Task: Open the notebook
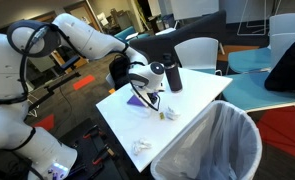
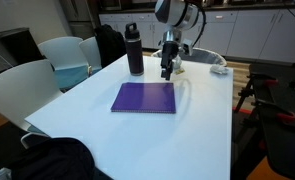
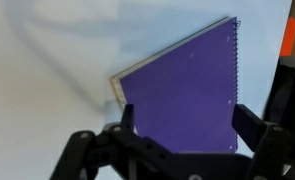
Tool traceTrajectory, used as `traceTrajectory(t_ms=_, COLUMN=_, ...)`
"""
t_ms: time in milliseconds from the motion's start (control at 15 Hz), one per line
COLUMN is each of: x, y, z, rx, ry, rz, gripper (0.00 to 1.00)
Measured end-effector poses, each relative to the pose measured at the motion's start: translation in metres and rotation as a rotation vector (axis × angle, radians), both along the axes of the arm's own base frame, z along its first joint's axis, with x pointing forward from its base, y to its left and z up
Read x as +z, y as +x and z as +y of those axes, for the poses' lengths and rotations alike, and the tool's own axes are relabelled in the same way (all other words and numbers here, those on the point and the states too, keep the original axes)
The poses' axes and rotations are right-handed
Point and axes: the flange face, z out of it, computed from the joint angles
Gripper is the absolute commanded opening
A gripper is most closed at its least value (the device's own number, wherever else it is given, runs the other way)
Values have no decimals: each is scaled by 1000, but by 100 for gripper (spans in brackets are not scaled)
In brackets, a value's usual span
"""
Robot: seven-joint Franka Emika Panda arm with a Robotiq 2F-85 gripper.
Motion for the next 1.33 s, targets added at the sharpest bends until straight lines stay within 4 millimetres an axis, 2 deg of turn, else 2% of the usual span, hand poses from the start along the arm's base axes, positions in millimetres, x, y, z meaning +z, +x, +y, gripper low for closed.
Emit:
traceTrajectory(t_ms=400, x=-15, y=4, z=-1, rx=11, ry=3, rz=8, gripper=99)
traceTrajectory(t_ms=467, x=-16, y=4, z=-1, rx=13, ry=4, rz=8, gripper=74)
traceTrajectory(t_ms=533, x=-17, y=4, z=-1, rx=14, ry=5, rz=8, gripper=74)
traceTrajectory(t_ms=600, x=-17, y=5, z=-2, rx=15, ry=5, rz=7, gripper=69)
traceTrajectory(t_ms=1000, x=-17, y=5, z=-10, rx=21, ry=-4, rz=4, gripper=21)
traceTrajectory(t_ms=1200, x=-17, y=4, z=-13, rx=18, ry=-5, rz=5, gripper=1)
traceTrajectory(t_ms=1333, x=-17, y=4, z=-15, rx=15, ry=-4, rz=5, gripper=0)
